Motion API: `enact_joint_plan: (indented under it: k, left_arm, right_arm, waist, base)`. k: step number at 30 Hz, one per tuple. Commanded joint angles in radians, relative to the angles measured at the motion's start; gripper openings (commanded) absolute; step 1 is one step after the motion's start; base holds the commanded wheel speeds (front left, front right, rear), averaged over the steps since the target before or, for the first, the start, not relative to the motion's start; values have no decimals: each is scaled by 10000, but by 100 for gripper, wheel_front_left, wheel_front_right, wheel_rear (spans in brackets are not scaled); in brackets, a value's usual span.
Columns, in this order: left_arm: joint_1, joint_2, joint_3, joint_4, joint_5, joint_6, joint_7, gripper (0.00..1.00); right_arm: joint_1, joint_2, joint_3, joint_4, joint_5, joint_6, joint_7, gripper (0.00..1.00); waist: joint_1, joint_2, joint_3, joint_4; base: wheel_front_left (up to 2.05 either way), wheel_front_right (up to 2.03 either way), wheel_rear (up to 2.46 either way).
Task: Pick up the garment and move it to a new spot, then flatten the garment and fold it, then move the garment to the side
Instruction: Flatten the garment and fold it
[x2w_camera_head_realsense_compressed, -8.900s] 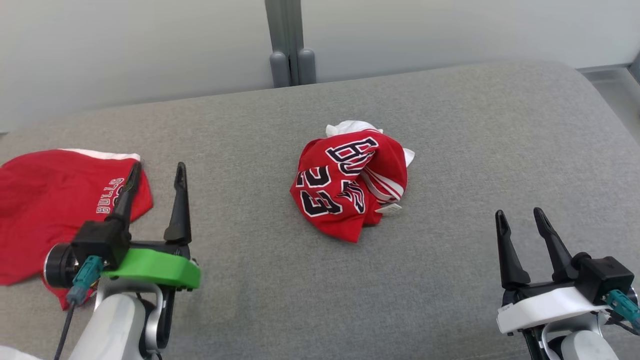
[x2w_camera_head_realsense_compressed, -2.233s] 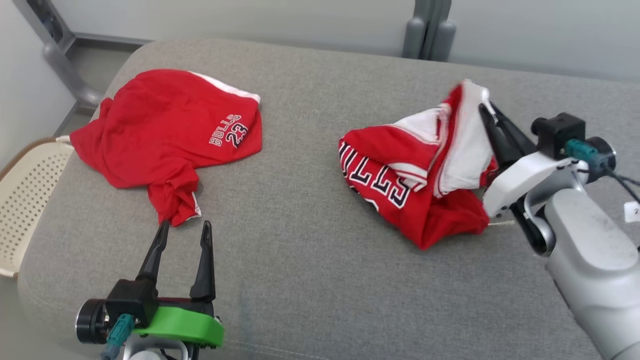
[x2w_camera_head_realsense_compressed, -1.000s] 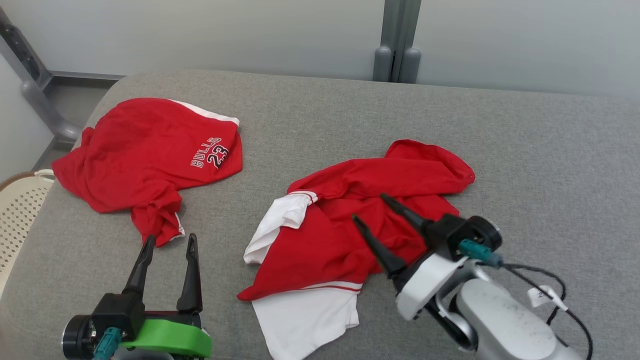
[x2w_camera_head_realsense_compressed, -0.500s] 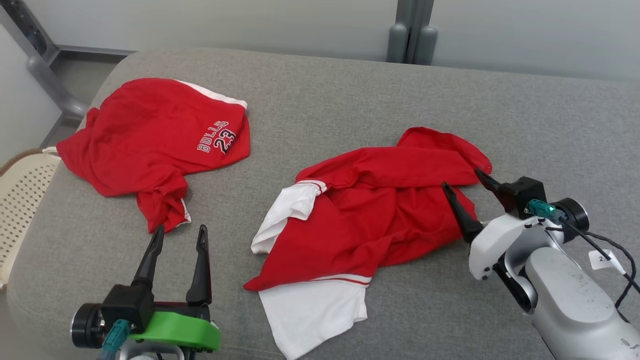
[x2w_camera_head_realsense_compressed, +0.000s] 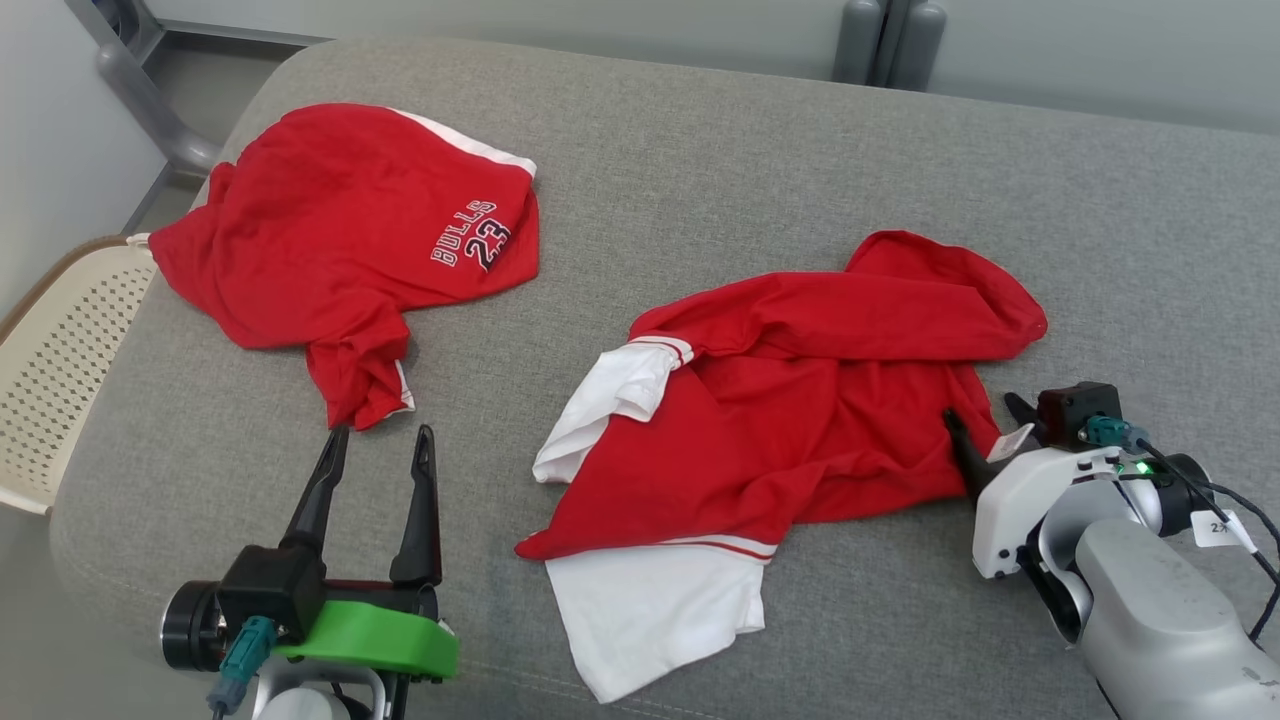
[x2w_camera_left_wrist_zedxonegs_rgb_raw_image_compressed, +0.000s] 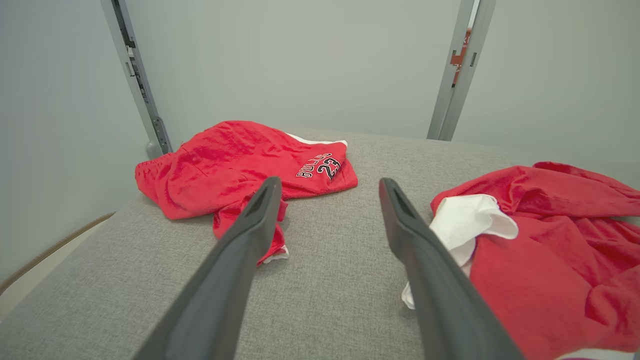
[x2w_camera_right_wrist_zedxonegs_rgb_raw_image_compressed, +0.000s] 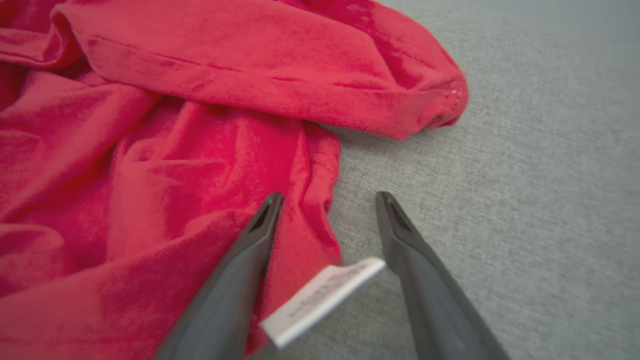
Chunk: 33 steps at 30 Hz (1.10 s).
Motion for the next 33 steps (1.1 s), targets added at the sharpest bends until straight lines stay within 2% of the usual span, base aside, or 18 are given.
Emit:
enact_joint_plan:
  k: [1, 9, 15, 23, 29, 30, 31, 32, 33]
  left_arm:
    - [-88, 3, 1, 26, -38, 66, -8, 100]
    - [185, 5, 151, 29, -16, 125, -7, 100]
    - [365, 6, 261, 77, 50, 50, -8, 100]
    - [529, 7, 312, 75, 103, 0, -8, 100]
    - [634, 7, 323, 98, 99, -27, -7, 100]
    - [656, 7, 319, 99, 96, -35, -7, 100]
    - [667, 7, 325, 103, 97, -28, -7, 100]
    - [688, 7, 332, 106, 101, -34, -7, 100]
    - [704, 8, 334, 110, 106, -41, -8, 100]
  right_arm:
    - [57, 116, 141, 202, 129, -9, 28, 0]
    - [98, 27, 379, -21, 783, -13, -551, 0]
    - [666, -485, 272, -795, 1049, -13, -662, 0]
    - [2306, -1027, -847, -2459, 1117, -13, -664, 0]
    - [3584, -797, -1843, -3162, 1017, -13, -664, 0]
    - [3731, -754, -2025, -3313, 959, -13, -664, 34]
    - [3822, -706, -2172, -3484, 901, -13, -666, 61]
    - [3924, -609, -2340, -3694, 824, -13, -665, 100]
    - [4004, -546, -2480, -3917, 721, -13, -665, 100]
  waist:
    - [0, -1, -33, 3]
    - [0, -1, -409, -353]
    - [0, -1, -689, -858]
    - [0, -1, -1002, -1440]
    - [0, -1, -1184, -1657]
    - [0, -1, -1206, -1691]
    - [0, -1, -1225, -1719]
    - [0, -1, -1252, -1750]
    - [0, -1, -1268, -1772]
  base:
    - [0, 0, 0]
    - [0, 0, 0]
    - [0, 0, 0]
    - [0, 0, 0]
    - [0, 0, 0]
    - [0, 0, 0]
    - [0, 0, 0]
    - [0, 0, 0]
    - [0, 0, 0]
